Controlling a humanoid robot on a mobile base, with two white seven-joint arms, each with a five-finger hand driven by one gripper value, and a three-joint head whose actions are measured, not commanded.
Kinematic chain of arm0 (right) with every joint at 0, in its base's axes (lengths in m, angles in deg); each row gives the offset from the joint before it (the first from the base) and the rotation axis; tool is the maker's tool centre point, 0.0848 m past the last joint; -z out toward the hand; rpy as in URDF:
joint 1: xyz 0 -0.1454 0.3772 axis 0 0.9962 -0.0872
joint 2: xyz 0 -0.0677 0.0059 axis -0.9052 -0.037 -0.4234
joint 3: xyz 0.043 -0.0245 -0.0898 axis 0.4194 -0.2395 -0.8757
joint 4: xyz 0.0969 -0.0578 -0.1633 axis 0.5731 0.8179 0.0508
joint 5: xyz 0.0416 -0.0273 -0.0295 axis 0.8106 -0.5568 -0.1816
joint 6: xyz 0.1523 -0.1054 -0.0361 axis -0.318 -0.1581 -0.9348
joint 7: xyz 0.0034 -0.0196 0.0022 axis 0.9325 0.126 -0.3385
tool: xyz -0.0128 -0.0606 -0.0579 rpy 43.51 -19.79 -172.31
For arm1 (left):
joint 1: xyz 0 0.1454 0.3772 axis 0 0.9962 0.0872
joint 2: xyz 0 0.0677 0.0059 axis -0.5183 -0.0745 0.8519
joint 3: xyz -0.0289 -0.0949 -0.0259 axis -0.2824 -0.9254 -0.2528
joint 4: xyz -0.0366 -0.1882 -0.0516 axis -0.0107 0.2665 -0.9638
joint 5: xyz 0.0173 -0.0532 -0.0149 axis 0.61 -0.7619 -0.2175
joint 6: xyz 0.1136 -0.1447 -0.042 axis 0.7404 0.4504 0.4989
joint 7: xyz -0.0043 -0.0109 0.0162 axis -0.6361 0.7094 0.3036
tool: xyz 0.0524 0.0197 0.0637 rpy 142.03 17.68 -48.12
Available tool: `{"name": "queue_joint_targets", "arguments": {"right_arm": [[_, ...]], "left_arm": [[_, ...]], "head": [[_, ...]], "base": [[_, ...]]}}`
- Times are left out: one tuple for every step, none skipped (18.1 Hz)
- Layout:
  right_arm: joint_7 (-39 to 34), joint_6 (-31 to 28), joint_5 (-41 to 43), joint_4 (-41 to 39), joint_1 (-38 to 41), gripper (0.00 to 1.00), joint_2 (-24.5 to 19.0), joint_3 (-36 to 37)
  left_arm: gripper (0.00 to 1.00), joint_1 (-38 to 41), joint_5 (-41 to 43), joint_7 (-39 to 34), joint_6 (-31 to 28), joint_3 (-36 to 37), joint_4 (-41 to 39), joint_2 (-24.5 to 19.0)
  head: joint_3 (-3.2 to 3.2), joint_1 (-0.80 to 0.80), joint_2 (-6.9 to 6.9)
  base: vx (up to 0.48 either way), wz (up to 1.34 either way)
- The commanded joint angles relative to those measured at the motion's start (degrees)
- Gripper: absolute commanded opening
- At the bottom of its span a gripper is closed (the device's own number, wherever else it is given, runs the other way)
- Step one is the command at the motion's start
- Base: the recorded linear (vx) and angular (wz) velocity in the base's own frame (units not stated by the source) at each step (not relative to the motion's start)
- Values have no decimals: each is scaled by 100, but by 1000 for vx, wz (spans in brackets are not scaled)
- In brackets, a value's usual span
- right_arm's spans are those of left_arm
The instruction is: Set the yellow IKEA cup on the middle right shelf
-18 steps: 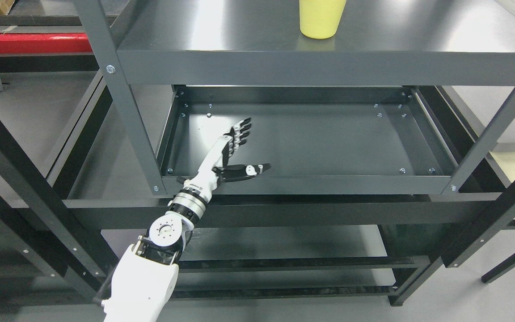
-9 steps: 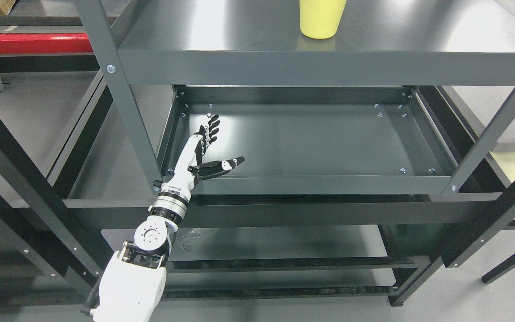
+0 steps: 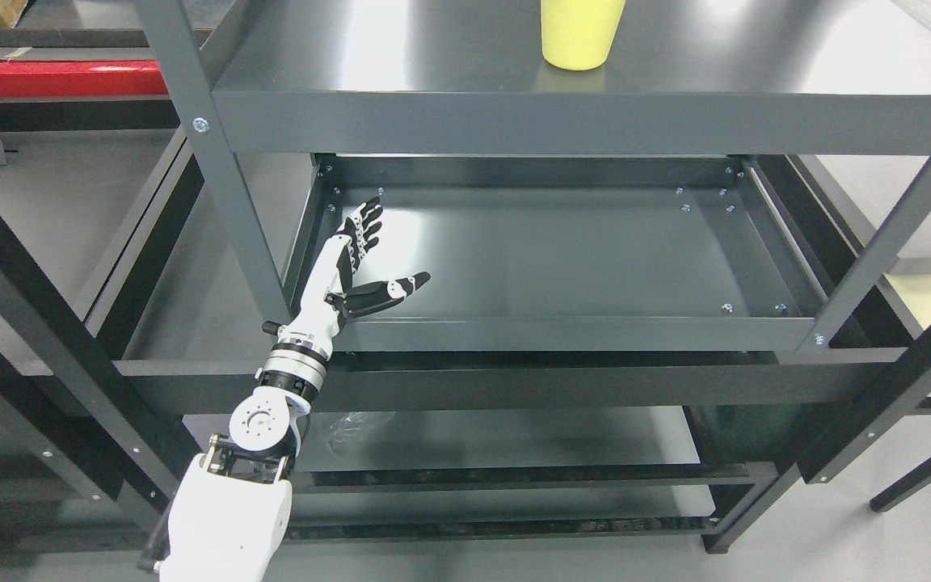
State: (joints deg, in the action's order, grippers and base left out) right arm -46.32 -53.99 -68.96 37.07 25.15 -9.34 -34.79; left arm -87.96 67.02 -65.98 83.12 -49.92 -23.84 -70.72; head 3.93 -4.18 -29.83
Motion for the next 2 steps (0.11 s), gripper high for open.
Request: {"name": "queue_joint_targets", "arguments": {"right_arm": [[-5, 28, 141, 0, 79, 99, 100, -97], [-5, 28, 141, 0, 79, 99, 100, -97]], "left_arm": [[98, 17, -68, 21, 2, -155, -196, -100], [98, 17, -68, 30, 2, -155, -205, -100]], "head": [[0, 0, 0], [0, 0, 0]], "base": [[0, 0], [0, 0]]}}
